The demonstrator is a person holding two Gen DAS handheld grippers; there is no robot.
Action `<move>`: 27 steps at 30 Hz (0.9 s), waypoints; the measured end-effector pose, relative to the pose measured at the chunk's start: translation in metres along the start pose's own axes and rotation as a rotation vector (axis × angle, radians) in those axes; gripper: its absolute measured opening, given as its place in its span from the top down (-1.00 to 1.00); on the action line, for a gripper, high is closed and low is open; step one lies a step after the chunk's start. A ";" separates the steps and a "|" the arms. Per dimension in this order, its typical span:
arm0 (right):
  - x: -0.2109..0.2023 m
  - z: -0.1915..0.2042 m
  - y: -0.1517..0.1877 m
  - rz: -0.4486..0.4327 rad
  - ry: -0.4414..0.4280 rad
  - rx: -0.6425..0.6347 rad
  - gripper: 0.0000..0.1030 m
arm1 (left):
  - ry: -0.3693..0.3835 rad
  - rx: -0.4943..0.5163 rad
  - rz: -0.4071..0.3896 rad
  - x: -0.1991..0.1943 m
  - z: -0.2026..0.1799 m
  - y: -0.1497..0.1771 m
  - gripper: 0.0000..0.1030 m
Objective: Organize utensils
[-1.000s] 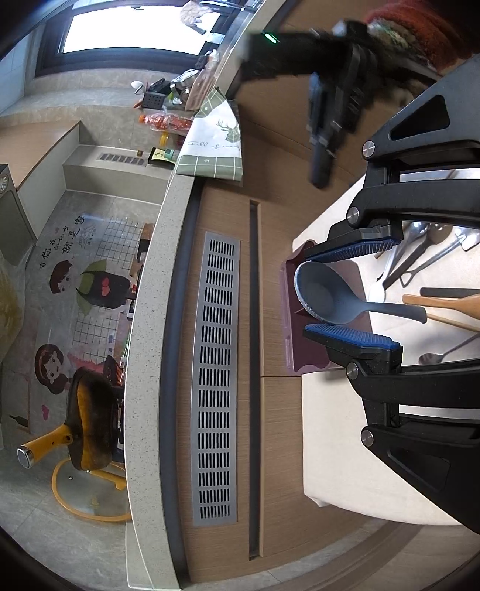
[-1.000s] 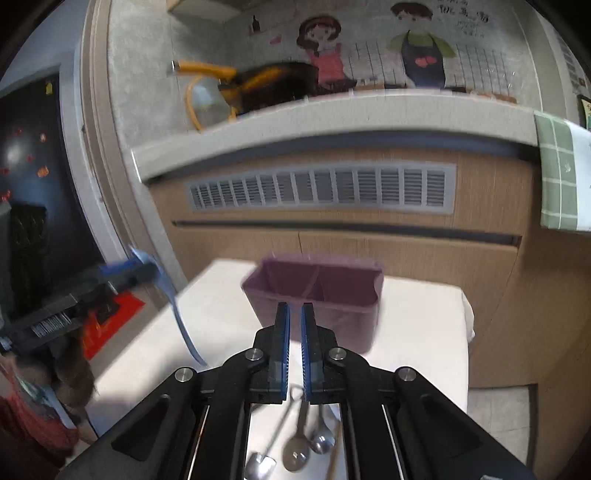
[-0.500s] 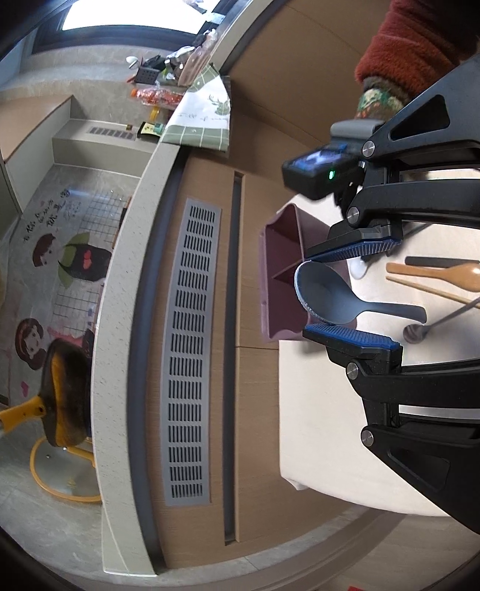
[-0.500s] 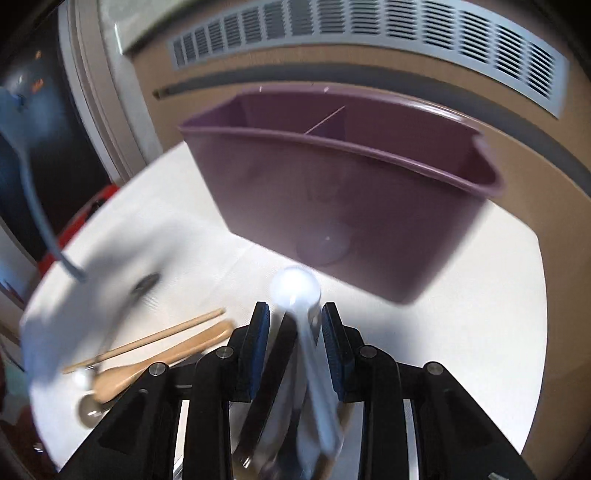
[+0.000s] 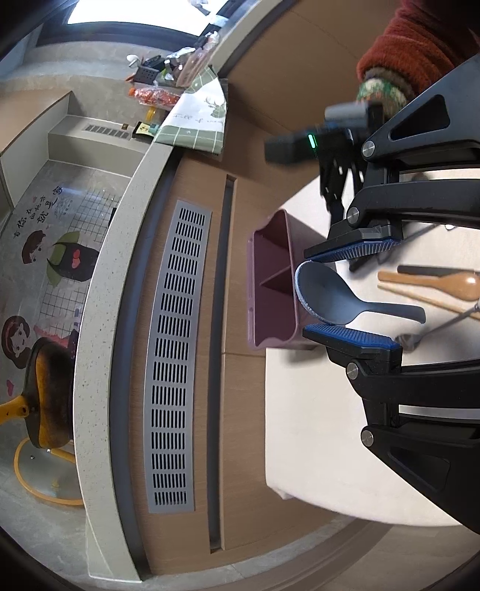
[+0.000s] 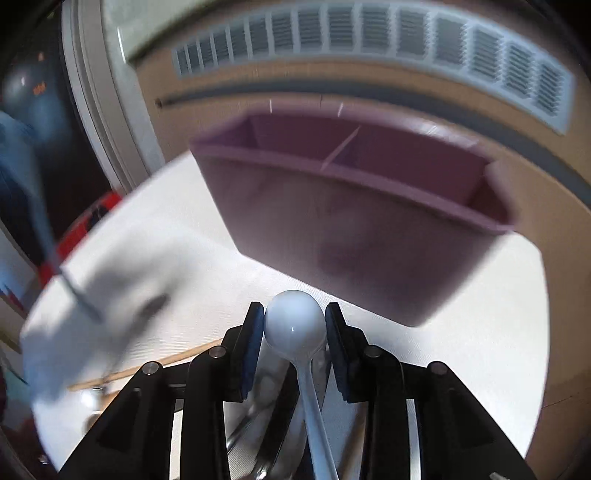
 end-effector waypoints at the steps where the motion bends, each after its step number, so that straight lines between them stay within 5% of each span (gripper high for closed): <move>1: -0.016 -0.001 0.000 -0.032 -0.007 0.016 0.40 | 0.015 -0.008 0.003 0.000 -0.001 -0.001 0.31; 7: -0.114 -0.008 -0.028 -0.275 0.014 0.079 0.40 | 0.091 -0.027 -0.016 -0.005 -0.014 -0.035 0.31; 13: -0.185 -0.009 -0.095 -0.532 0.068 0.077 0.40 | 0.123 -0.052 -0.035 0.004 -0.022 -0.087 0.31; 20: -0.195 -0.025 -0.143 -0.658 0.072 0.108 0.40 | 0.098 -0.052 -0.039 0.033 -0.022 -0.123 0.31; 27: -0.150 -0.044 -0.150 -0.684 0.002 0.202 0.39 | 0.024 -0.010 -0.105 0.073 -0.018 -0.106 0.31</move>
Point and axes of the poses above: each gripper's, at about its wrist camera, not at the fingertips, and x roughly the way its jaws point, z to its left, y to its underside, the point moved 2 cm from there along x, roughly the way its jaws point, and after that the axes turned 4 degrees about -x, right-handed, at the moved point
